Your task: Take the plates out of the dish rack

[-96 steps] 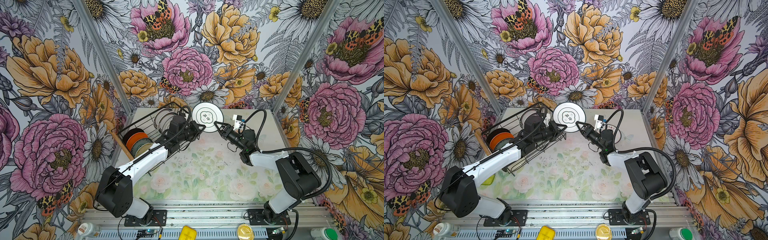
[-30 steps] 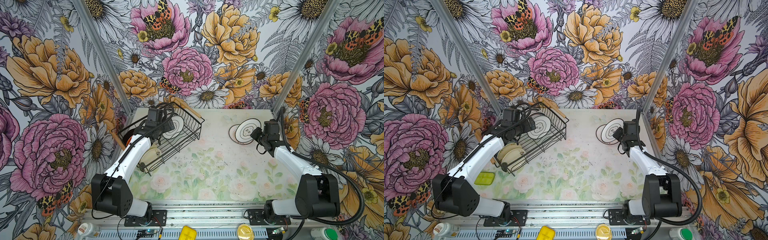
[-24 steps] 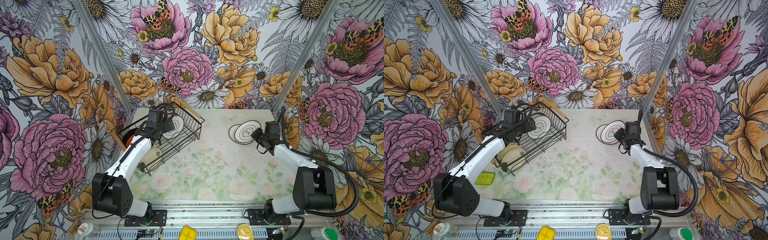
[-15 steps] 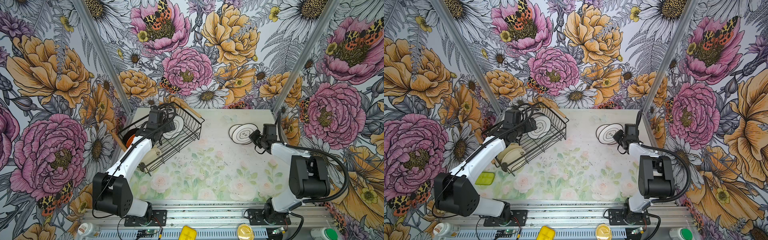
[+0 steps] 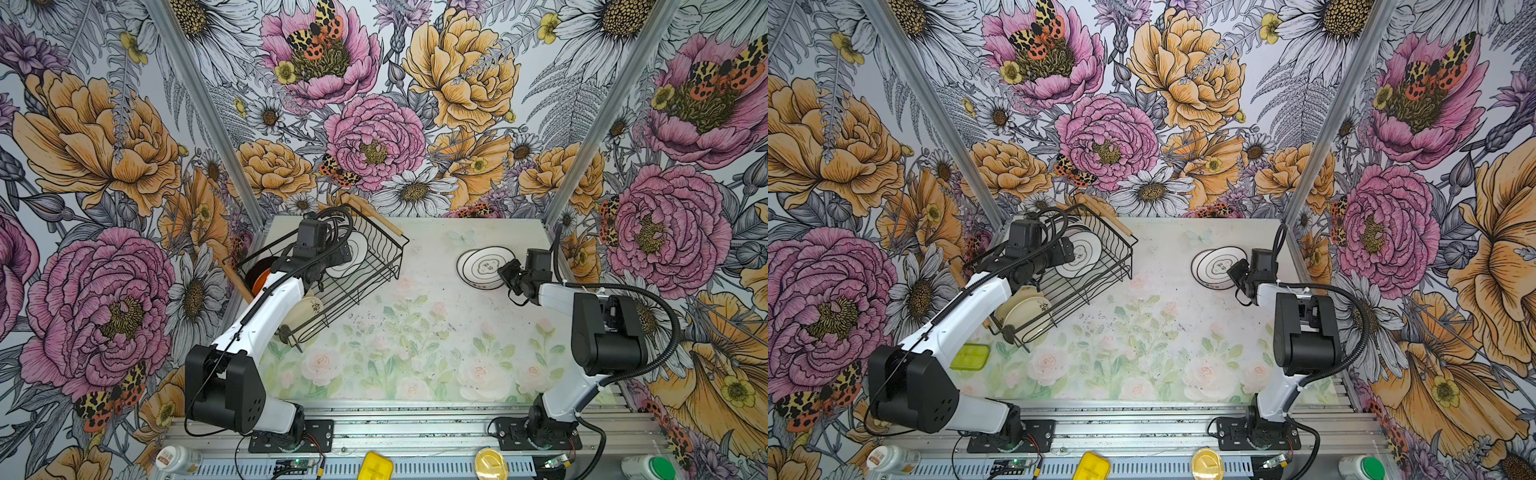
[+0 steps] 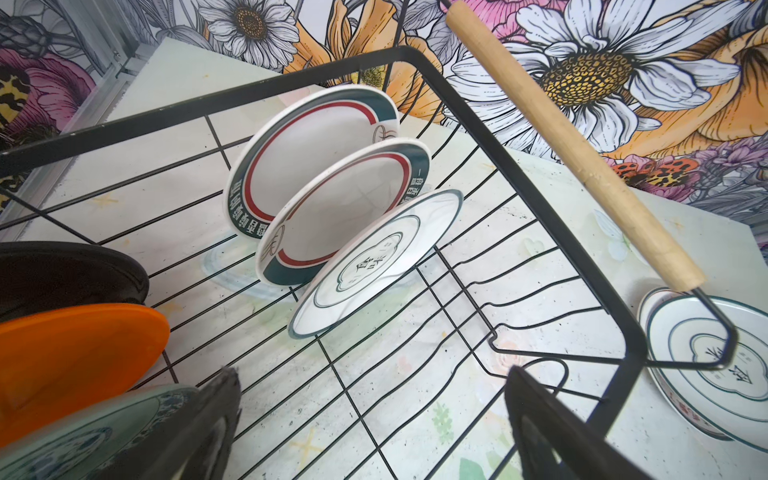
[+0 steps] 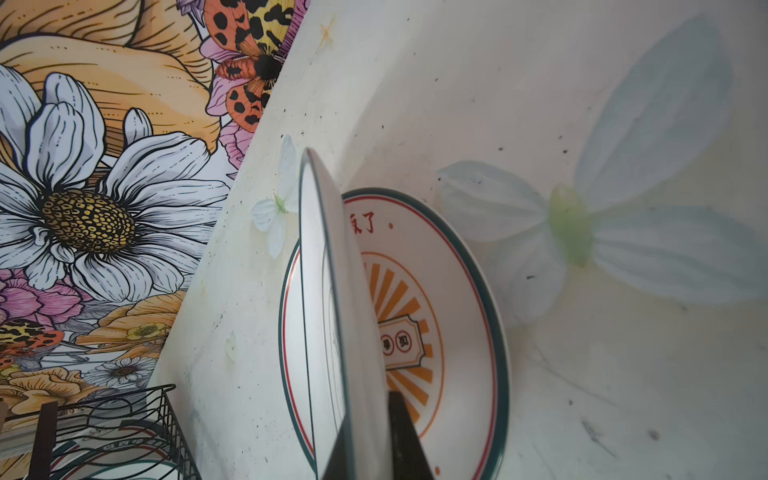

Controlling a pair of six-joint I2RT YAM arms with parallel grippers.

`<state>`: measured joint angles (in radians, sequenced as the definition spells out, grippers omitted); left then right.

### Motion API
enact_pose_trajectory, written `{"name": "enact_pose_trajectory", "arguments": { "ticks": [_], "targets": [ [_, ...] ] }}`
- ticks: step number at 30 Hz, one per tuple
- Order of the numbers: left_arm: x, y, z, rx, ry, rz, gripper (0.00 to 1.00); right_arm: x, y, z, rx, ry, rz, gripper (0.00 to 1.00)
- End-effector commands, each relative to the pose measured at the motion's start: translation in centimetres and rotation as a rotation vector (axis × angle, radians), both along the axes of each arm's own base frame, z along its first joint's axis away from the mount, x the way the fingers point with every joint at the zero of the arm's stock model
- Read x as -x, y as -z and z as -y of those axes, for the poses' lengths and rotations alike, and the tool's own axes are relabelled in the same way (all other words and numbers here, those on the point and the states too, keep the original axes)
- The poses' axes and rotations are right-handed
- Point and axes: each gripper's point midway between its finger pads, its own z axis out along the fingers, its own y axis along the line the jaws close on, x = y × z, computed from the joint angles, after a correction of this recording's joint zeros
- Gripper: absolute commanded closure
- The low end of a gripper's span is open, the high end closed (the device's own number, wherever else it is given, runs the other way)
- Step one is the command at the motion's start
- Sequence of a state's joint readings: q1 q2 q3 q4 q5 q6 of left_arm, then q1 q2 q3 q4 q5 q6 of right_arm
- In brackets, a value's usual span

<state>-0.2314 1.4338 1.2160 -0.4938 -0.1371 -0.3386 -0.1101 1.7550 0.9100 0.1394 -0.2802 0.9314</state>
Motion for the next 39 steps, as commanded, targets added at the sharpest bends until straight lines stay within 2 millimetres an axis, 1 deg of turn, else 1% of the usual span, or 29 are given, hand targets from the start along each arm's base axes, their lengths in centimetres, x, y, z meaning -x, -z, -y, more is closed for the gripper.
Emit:
{"name": "enact_pose_trajectory", "arguments": {
  "ticks": [1, 4, 9, 13, 17, 18, 24, 27, 28, 34, 36, 39],
  "targets": [
    [-0.1, -0.6, 0.5, -0.001, 0.034, 0.009, 0.01, -1.2, -0.5, -0.3, -0.016, -0.011, 0.027, 0.92],
    [-0.2, -0.3, 0.6, -0.003, 0.036, 0.003, 0.01, -1.2, -0.2, -0.3, -0.017, -0.009, 0.014, 0.82],
    [-0.5, -0.2, 0.7, -0.004, 0.043, -0.002, 0.01, -0.3, 0.7, -0.1, 0.005, -0.006, -0.035, 0.72],
    [-0.7, 0.0, 1.0, 0.0, 0.055, -0.007, 0.01, 0.5, 1.0, 0.2, 0.047, -0.01, -0.073, 0.63],
    [-0.9, 0.3, 1.3, -0.001, 0.062, -0.015, 0.01, 1.0, 0.9, 0.5, 0.101, -0.016, -0.104, 0.59],
    [-0.9, 0.4, 1.3, -0.001, 0.063, -0.018, 0.01, 1.2, 0.9, 0.6, 0.109, -0.017, -0.112, 0.57],
    [-1.0, 0.4, 1.5, -0.002, 0.069, -0.018, 0.01, 1.6, 1.2, 0.7, 0.168, -0.035, -0.165, 0.54],
    [-1.0, 0.4, 1.6, -0.003, 0.071, -0.017, 0.01, 1.8, 1.3, 0.6, 0.208, -0.046, -0.193, 0.53],
    [-1.0, 0.4, 1.6, -0.002, 0.07, -0.017, 0.01, 1.7, 1.3, 0.6, 0.227, -0.05, -0.198, 0.51],
    [-1.0, 0.4, 1.7, -0.002, 0.074, -0.019, 0.01, 1.9, 0.7, 0.5, 0.303, -0.063, -0.22, 0.47],
    [-1.0, 0.6, 1.7, -0.002, 0.074, -0.022, 0.01, 1.9, 0.6, 0.4, 0.32, -0.069, -0.224, 0.45],
    [-1.0, 0.7, 1.7, -0.01, 0.073, -0.026, 0.01, 2.0, 0.9, 0.4, 0.341, -0.076, -0.242, 0.44]
  ]
}}
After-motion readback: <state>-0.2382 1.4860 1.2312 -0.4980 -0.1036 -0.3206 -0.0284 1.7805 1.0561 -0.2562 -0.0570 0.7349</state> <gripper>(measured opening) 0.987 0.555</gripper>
